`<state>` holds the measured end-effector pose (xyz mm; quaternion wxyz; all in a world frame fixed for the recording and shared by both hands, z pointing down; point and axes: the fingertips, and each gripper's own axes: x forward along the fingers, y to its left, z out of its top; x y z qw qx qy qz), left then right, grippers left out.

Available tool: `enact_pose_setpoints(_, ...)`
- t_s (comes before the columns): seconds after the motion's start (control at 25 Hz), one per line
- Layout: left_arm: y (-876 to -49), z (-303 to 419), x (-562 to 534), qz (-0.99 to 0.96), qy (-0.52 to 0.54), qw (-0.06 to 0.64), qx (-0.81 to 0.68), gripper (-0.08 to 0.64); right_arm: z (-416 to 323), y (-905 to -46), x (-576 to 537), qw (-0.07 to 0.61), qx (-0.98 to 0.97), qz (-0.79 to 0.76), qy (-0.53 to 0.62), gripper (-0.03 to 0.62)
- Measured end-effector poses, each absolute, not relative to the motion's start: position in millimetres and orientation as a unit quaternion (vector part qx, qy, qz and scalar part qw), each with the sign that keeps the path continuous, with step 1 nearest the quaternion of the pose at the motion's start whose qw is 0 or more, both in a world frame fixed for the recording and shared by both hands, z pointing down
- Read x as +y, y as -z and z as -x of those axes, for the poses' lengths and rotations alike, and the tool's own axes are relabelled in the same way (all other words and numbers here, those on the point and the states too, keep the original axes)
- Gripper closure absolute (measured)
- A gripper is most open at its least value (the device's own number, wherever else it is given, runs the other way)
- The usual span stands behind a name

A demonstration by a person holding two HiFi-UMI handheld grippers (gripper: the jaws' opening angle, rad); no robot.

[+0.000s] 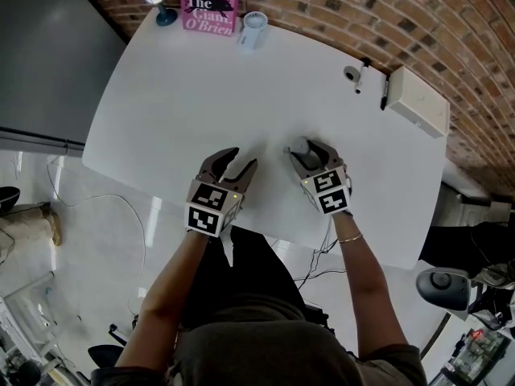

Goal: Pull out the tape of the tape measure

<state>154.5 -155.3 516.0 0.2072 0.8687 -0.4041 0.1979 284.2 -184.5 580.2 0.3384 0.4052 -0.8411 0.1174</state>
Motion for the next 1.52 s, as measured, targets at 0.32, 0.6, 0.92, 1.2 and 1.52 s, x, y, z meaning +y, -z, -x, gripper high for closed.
enact_pose_setpoints(0.32, -506, -155, -157, -0.886, -0.186, 0.198, -0.376, 0.364, -277, -548, -180, 0.299, -0.841, -0.437, -0.111, 0.379)
enact_pose_setpoints(0.6, -488, -158, -162, -0.905, -0.171, 0.185, -0.343, 0.365, -259, -513, -172, 0.27, -0.846, -0.454, -0.079, 0.379)
enact_pose_setpoints(0.92, -470, -142, -161, -0.924, -0.157, 0.171, -0.303, 0.37, -219, -477, -167, 0.231, -0.849, -0.472, -0.054, 0.379)
enact_pose_setpoints(1.2, -461, -124, -157, -0.935, -0.159, 0.151, -0.278, 0.381, -176, -461, -160, 0.222, -0.859, -0.461, -0.025, 0.379)
enact_pose_setpoints(1.52, -452, -104, -152, -0.944, -0.159, 0.136, -0.256, 0.411, -137, -443, -154, 0.212, -0.87, -0.446, -0.006, 0.379)
